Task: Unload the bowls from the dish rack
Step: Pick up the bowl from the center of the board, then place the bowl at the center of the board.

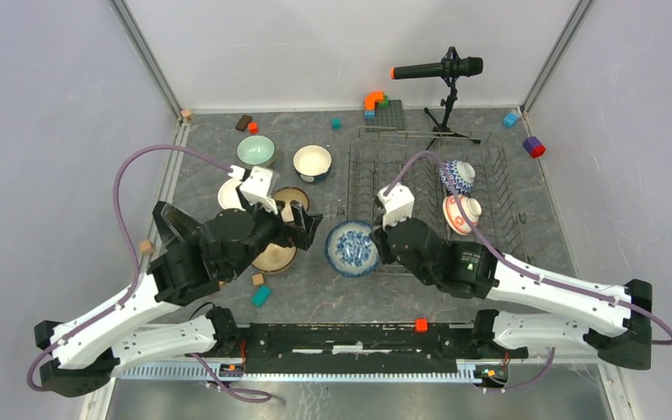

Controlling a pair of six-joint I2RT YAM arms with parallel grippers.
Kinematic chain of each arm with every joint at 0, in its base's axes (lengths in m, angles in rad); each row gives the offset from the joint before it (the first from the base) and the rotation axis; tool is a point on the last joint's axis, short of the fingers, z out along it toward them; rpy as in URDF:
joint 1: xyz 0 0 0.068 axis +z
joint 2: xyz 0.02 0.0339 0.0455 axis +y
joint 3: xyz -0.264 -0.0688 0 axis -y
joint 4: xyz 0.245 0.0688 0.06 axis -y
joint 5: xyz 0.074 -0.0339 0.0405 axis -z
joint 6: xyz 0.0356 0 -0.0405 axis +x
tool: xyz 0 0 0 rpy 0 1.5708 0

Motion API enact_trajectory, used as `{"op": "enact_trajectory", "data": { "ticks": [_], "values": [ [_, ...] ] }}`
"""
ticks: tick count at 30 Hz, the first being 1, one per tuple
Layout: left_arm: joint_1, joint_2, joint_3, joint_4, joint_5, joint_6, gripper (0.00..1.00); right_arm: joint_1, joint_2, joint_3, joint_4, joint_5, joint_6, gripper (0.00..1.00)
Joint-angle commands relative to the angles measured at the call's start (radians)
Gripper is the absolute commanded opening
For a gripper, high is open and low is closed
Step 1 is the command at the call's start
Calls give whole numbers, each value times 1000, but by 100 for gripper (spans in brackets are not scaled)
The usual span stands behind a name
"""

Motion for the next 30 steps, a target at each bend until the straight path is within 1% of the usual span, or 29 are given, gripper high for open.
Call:
{"op": "enact_trajectory", "data": {
  "ticks": [1,5,7,9,11,14,18,20,26,30],
  "values": [
    [-1,5,30,16,113,45,100,-124,-24,-29,217,-96,-18,0],
    [0,76,41,-28,61,41,100,-183,-50,-99,337,-166,26,0],
    [0,114,54,-38,37,22,100,-196,-61,-123,382,-170,47,0],
    [0,150,71,-39,47,3,99,-207,-59,-128,395,-165,62,0],
    [-1,179,79,-25,55,-22,94,-215,-52,-125,395,-156,79,0],
    [0,235,92,-31,19,-80,86,-222,-57,-139,408,-125,121,0],
    [-1,277,103,-34,-14,-149,81,-230,-47,-142,419,-115,161,0],
    [0,277,92,-21,-16,-161,80,-231,-35,-136,414,-114,173,0],
    [-1,280,71,-21,-41,-161,70,-230,-19,-146,440,-127,210,0],
    [-2,300,66,-30,-50,-149,60,-230,0,-140,451,-147,225,0]
  ]
}}
